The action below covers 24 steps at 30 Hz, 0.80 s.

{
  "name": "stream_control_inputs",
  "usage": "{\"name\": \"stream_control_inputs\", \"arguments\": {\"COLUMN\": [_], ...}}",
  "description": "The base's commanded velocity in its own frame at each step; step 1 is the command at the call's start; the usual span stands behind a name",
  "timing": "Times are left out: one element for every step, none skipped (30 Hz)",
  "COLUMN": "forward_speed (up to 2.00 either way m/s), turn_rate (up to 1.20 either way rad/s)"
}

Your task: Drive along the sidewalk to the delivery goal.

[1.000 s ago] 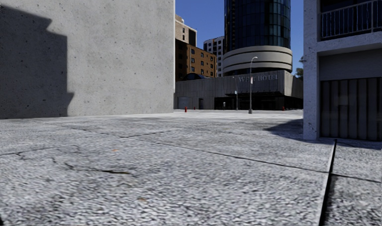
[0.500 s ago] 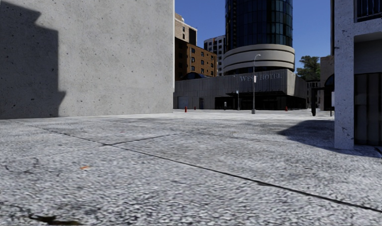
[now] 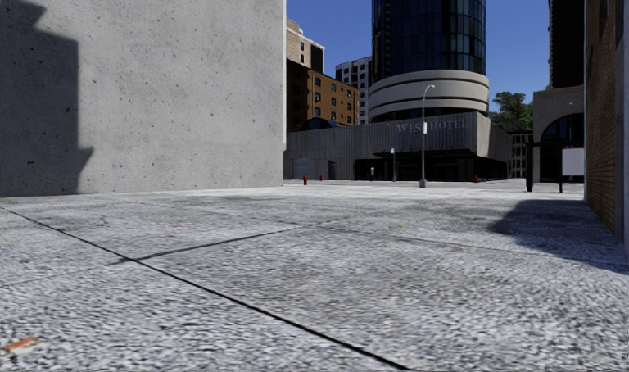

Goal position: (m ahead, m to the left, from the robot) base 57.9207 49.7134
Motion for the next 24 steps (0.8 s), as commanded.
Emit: {"name": "stream_control_inputs", "arguments": {"forward_speed": [2.0,2.0,2.0,2.0,2.0,2.0,2.0,2.0,2.0,2.0,2.0,2.0,2.0,2.0,2.0,2.0,2.0,2.0,2.0,2.0,2.0,2.0,2.0,2.0], "turn_rate": [0.0,0.0,0.0,0.0,0.0,0.0,0.0,0.0,0.0,0.0,0.0,0.0,0.0,0.0,0.0,0.0,0.0,0.0,0.0,0.0,0.0,0.0,0.0,0.0]}}
